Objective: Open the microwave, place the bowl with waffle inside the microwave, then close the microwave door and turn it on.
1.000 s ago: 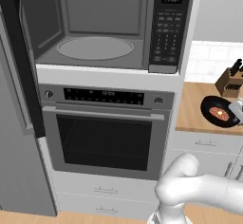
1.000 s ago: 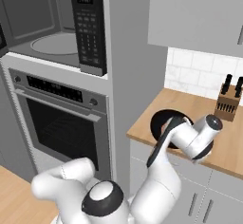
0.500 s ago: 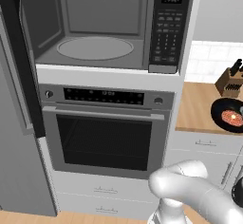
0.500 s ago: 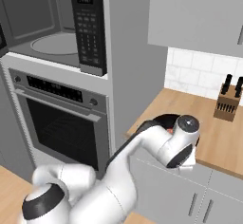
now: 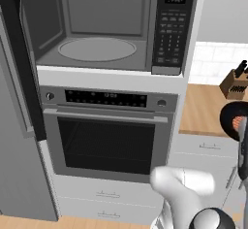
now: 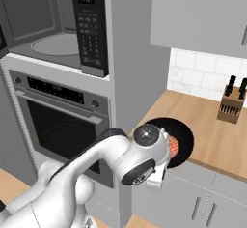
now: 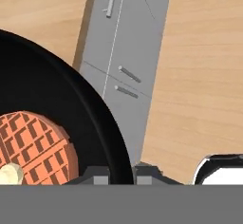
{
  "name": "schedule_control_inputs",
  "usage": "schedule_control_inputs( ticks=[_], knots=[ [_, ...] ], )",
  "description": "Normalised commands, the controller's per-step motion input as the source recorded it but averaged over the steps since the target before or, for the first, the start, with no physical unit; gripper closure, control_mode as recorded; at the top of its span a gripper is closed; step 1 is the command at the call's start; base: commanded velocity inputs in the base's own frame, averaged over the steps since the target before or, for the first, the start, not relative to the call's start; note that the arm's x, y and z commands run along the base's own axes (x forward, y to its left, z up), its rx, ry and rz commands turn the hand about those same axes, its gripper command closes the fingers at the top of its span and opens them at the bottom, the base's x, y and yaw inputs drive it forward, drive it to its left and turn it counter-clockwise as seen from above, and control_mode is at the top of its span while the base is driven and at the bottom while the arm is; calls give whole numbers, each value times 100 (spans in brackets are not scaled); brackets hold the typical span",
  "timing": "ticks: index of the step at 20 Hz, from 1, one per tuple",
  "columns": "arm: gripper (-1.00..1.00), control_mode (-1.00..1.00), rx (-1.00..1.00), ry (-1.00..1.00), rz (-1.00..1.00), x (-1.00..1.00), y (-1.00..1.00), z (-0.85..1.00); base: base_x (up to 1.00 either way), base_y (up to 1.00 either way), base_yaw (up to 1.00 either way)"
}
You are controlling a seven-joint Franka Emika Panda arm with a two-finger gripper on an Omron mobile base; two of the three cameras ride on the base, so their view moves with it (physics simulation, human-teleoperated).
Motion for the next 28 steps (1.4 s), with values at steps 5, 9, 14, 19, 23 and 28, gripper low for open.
schedule_control_inputs(
  ticks=[5, 9, 14, 19, 23, 28],
  knots=[
    [100, -100, 6, -36, -12, -99, 86, 43, 0, 0, 0],
    [100, -100, -2, -4, -11, -82, 100, 65, 0, 0, 0],
    [100, -100, -15, 4, -5, -51, 100, 76, 0, 0, 0],
    [100, -100, -18, 0, -2, -21, 100, 68, 0, 0, 0],
    [100, -100, -14, -4, 5, 0, 100, 48, 0, 0, 0],
    [100, -100, -14, -2, 13, 0, 100, 37, 0, 0, 0]
  ],
)
